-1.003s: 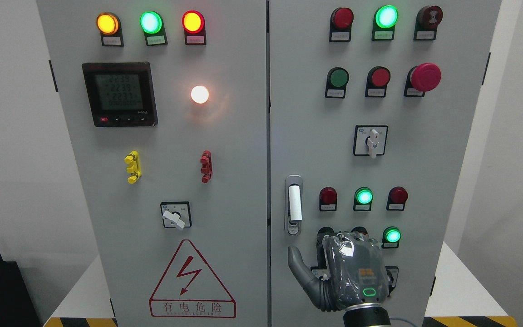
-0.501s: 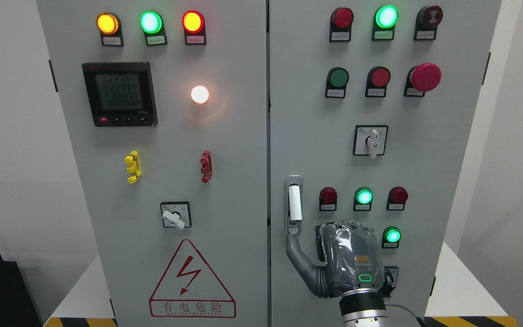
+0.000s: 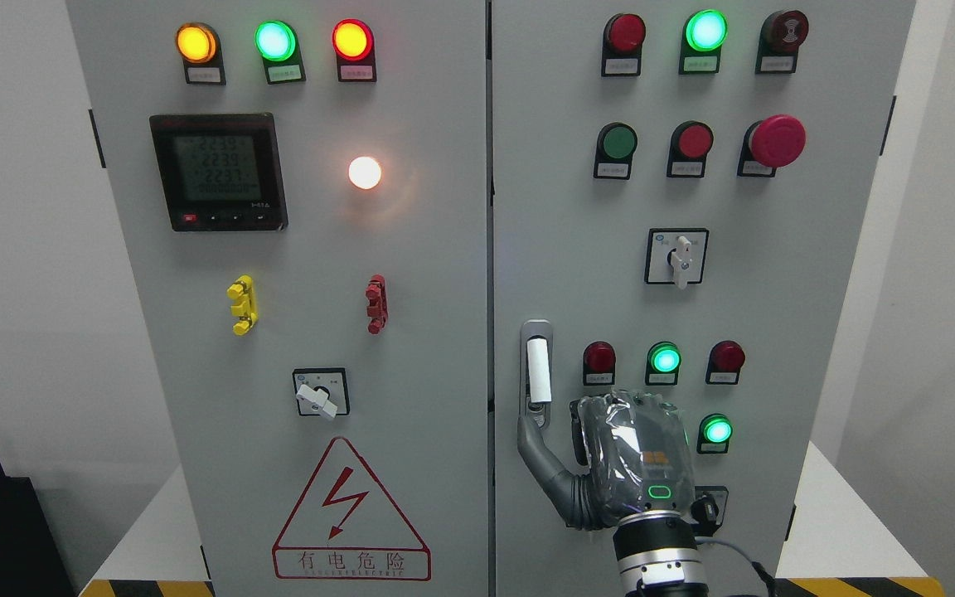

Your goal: Release door handle

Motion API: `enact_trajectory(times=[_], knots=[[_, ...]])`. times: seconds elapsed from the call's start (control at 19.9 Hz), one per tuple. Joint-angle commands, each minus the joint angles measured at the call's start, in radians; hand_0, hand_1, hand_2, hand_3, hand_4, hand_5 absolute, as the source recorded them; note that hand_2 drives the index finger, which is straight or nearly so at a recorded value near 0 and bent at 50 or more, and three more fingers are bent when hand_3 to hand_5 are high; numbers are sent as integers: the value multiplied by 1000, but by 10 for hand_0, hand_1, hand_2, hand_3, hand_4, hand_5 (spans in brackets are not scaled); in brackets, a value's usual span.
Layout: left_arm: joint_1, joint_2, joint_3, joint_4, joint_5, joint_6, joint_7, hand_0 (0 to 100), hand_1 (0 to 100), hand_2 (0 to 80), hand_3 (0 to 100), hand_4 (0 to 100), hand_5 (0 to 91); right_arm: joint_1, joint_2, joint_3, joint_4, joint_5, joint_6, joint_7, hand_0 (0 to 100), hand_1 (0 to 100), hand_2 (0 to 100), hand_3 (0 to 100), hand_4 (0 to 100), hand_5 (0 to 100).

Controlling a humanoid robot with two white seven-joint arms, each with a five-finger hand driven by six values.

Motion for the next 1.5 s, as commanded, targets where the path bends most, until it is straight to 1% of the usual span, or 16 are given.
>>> enact_trajectory(times=[0.0,0.25,1.3,1.45], knots=[[0,0,11,17,0,1,0,120,389,0,0,0,0,-12,1,6,16,0,1,2,345,0,990,1000,977,925],[0,0,11,17,0,1,0,120,389,0,0,0,0,-32,1,3,23,0,1,2,346,0,989,1000,978,926],[0,0,11,17,0,1,0,120,389,0,0,0,0,-58,1,-5,56,2,2,3,368,0,989,1000,979,926],[0,0,11,17,0,1,0,120,389,0,0,0,0,-58,1,-5,56,3,4,2,373,16,988,1000,979,926]])
